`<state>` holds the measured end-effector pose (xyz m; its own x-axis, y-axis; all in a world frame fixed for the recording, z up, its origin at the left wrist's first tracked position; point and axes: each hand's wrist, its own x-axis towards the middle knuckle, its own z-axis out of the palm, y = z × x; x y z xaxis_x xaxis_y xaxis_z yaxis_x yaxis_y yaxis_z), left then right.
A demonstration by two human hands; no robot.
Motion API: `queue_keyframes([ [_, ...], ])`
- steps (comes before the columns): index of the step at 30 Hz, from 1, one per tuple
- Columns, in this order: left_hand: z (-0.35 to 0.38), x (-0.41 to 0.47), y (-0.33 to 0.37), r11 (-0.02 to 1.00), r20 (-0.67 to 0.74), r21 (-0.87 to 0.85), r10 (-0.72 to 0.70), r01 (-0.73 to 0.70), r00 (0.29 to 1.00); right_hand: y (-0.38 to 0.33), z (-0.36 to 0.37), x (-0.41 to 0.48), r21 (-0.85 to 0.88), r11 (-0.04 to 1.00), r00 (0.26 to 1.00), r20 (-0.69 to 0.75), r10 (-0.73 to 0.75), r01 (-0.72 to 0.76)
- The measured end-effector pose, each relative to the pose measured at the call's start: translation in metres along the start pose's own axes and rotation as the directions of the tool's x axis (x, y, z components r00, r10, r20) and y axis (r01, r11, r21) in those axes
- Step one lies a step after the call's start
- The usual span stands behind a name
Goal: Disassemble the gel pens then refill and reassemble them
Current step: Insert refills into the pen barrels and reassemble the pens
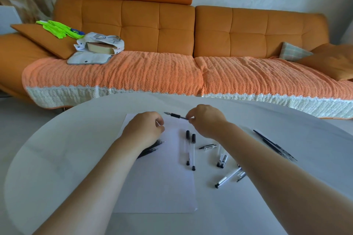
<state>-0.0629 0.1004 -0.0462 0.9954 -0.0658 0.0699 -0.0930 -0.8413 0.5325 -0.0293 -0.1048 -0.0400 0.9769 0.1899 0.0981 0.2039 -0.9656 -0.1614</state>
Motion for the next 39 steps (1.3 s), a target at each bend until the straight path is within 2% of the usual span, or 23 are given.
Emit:
queue_keyframes([
  [4, 0.007, 0.003, -0.003, 0.988, 0.099, 0.109, 0.102, -0.113, 0.99, 0.016, 0.01, 0.003, -0.091, 0.995, 0.999, 0.017, -0.046, 0.048],
  [8, 0.014, 0.002, 0.001, 0.978, 0.14, 0.13, 0.143, -0.161, 0.98, 0.026, 0.019, 0.002, -0.138, 0.984, 0.994, 0.026, -0.109, 0.111],
  [14, 0.011, -0.003, 0.001, 0.975, 0.12, 0.133, 0.164, -0.179, 0.979, 0.031, 0.017, -0.008, -0.065, 0.99, 0.991, 0.046, -0.123, 0.126],
  [21, -0.002, -0.016, -0.009, 0.981, 0.052, 0.102, 0.162, -0.167, 0.985, 0.014, 0.007, -0.021, -0.023, 0.98, 0.98, -0.007, -0.198, 0.197],
  [24, 0.002, -0.023, -0.007, 0.976, 0.085, 0.102, 0.184, -0.192, 0.979, 0.005, 0.008, -0.023, -0.025, 0.965, 0.964, -0.036, -0.263, 0.262],
  [28, 0.001, -0.026, -0.003, 0.969, 0.084, 0.093, 0.222, -0.23, 0.971, -0.007, 0.007, -0.029, -0.082, 0.923, 0.927, 0.034, -0.374, 0.375],
  [30, -0.007, -0.027, -0.005, 0.969, 0.094, 0.134, 0.195, -0.207, 0.976, -0.011, 0.009, -0.031, -0.108, 0.906, 0.912, 0.051, -0.406, 0.41],
  [34, -0.023, -0.037, -0.019, 0.965, 0.206, 0.242, 0.052, -0.103, 0.977, -0.027, 0.009, -0.036, 0.038, 0.924, 0.925, 0.018, -0.38, 0.379],
  [36, -0.026, -0.044, -0.026, 0.948, 0.209, 0.308, 0.011, -0.076, 0.978, -0.04, 0.01, -0.04, 0.087, 0.921, 0.924, 0.026, -0.382, 0.379],
  [39, -0.026, -0.05, -0.03, 0.953, 0.182, 0.299, -0.006, -0.049, 0.983, -0.064, 0.014, -0.048, 0.163, 0.903, 0.912, 0.039, -0.409, 0.398],
])
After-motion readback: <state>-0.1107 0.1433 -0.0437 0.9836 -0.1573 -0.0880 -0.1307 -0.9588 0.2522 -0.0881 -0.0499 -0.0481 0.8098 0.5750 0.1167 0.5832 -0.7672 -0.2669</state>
